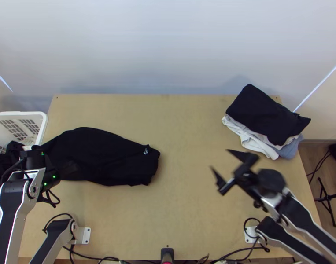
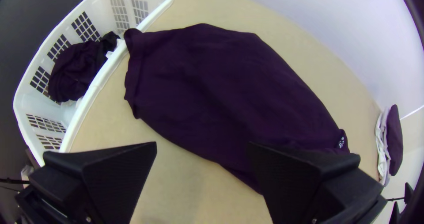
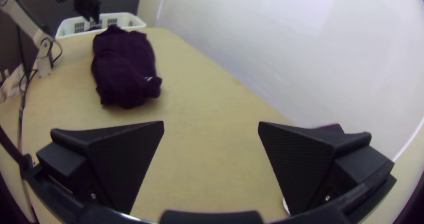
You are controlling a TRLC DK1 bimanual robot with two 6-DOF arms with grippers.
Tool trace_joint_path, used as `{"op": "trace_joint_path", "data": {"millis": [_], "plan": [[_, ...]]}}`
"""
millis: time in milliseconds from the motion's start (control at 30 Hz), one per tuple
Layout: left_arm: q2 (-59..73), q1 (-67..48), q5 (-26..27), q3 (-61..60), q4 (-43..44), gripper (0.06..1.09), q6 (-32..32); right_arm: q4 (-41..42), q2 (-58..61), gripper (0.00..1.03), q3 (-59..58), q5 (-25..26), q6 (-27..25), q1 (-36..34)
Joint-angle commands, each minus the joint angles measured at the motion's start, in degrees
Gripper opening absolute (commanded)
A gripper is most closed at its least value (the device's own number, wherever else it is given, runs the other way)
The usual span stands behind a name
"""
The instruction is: Fold the t-shirt
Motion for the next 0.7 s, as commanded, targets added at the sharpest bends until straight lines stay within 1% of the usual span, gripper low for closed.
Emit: {"op": "trace_joint_path", "data": {"millis": [0,100,233,300,367,533,600,667], "plan": [[0.49,0.17,-0.47,-0.56,3.07,1.05,0.79,0.95,26.3,0.99,13.51,3.21,-9.22,17.51],[0.58,-0.18,-2.14,-2.14,6.15,1.05,0.88,7.55,35.35,0.99,16.15,3.12,-12.65,21.55],[0.93,-0.98,-7.95,-5.22,10.81,1.05,1.23,17.21,47.04,0.99,18.88,3.21,-16.16,26.21],[1.9,-0.36,-9.97,-5.57,11.25,1.05,1.14,19.94,52.75,0.99,21.16,3.21,-16.34,27.09],[2.07,-0.18,-10.76,-6.36,11.16,1.05,1.41,21.61,58.2,0.99,24.06,3.21,-16.34,27.53],[1.46,3.77,-11.37,-9.26,13.53,1.05,5.8,24.95,68.31,0.99,31.0,3.29,-15.9,28.23],[1.37,4.83,-11.37,-10.05,14.32,1.05,6.24,25.56,71.03,0.93,33.38,3.47,-15.64,28.4],[1.37,5.18,-11.28,-11.1,15.11,1.05,6.33,27.94,72.53,0.93,34.34,3.56,-15.55,28.4]]}}
